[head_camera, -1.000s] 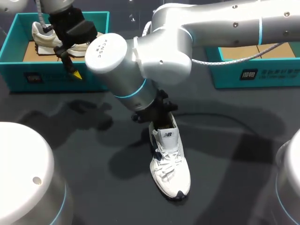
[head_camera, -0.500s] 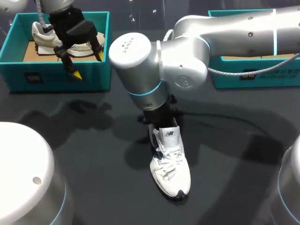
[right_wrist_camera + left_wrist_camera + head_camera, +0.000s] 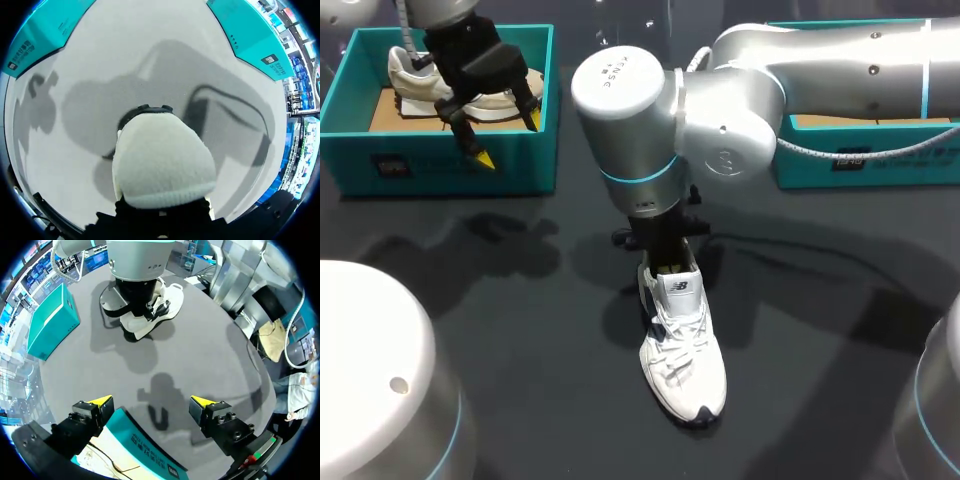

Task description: Take the shoe out of the shoebox, open the shoe tongue, remove and reinsert the insole, then place the shoe into the shoebox

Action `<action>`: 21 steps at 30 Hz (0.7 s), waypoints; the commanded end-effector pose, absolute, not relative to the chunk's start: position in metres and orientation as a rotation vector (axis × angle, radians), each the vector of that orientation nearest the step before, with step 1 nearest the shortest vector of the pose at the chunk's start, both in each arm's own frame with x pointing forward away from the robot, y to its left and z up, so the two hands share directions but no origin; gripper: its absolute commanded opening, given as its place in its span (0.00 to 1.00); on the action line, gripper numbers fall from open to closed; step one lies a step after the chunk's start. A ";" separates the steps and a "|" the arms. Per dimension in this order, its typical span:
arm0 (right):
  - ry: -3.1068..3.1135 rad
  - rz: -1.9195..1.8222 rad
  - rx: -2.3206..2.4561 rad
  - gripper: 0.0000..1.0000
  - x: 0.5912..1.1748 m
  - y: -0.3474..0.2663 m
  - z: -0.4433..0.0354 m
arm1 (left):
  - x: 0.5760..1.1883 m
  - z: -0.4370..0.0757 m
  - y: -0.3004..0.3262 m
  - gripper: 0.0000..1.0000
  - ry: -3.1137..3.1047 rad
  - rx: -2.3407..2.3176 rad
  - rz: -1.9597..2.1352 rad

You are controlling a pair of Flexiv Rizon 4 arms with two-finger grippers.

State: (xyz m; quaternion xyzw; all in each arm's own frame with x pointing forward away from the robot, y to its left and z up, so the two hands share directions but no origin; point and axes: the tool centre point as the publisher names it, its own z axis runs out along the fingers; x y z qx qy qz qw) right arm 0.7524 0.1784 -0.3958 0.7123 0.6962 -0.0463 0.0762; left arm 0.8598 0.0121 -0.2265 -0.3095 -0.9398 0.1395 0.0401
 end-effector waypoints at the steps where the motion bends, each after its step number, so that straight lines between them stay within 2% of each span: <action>1: 2.118 -0.125 2.196 0.00 0.750 0.170 -0.415 | 0.860 -0.226 0.012 1.00 -2.879 -0.949 0.424; 11: 2.058 -0.162 2.272 0.00 0.718 0.168 -0.394 | 0.860 -0.226 0.012 1.00 -2.879 -0.949 0.424; 21: 2.169 -0.235 2.251 0.00 0.724 0.169 -0.360 | 0.860 -0.226 0.012 1.00 -2.879 -0.949 0.424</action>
